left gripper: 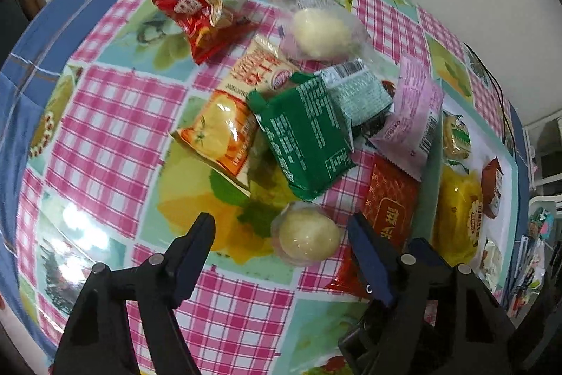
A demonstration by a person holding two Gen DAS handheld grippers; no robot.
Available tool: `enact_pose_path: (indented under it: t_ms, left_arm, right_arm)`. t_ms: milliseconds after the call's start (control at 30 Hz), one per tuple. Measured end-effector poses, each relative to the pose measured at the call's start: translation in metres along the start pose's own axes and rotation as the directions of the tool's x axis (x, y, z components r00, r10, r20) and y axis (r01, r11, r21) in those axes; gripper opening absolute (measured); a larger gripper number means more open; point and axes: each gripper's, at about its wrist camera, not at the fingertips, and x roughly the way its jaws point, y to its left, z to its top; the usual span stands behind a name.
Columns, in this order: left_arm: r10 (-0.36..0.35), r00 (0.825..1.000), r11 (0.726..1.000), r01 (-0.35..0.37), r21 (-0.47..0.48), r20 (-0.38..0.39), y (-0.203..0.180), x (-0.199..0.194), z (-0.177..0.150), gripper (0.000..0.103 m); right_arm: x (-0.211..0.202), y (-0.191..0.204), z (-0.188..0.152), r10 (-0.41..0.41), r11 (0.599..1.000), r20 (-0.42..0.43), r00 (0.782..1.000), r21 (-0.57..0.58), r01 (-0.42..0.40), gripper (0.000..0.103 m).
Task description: Organize snacks
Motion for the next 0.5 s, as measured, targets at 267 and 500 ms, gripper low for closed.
enact_pose_path:
  t_ms: [267, 500]
  left_arm:
    - [-0.049, 0.998, 0.998, 0.048, -0.028, -0.040, 0.004, 0.012, 0.000, 0.064]
    - [0.004, 0.999, 0.999, -0.006, -0.040, -0.045, 0.015, 0.017, 0.001, 0.056]
  right_arm:
    - [-0.001, -0.001, -0.003, -0.002, 0.999, -0.015, 1.000, -0.033, 0.001, 0.061]
    - [-0.003, -0.004, -0.006, 0.003, 1.000, -0.018, 1.000, -0.028, -0.003, 0.059]
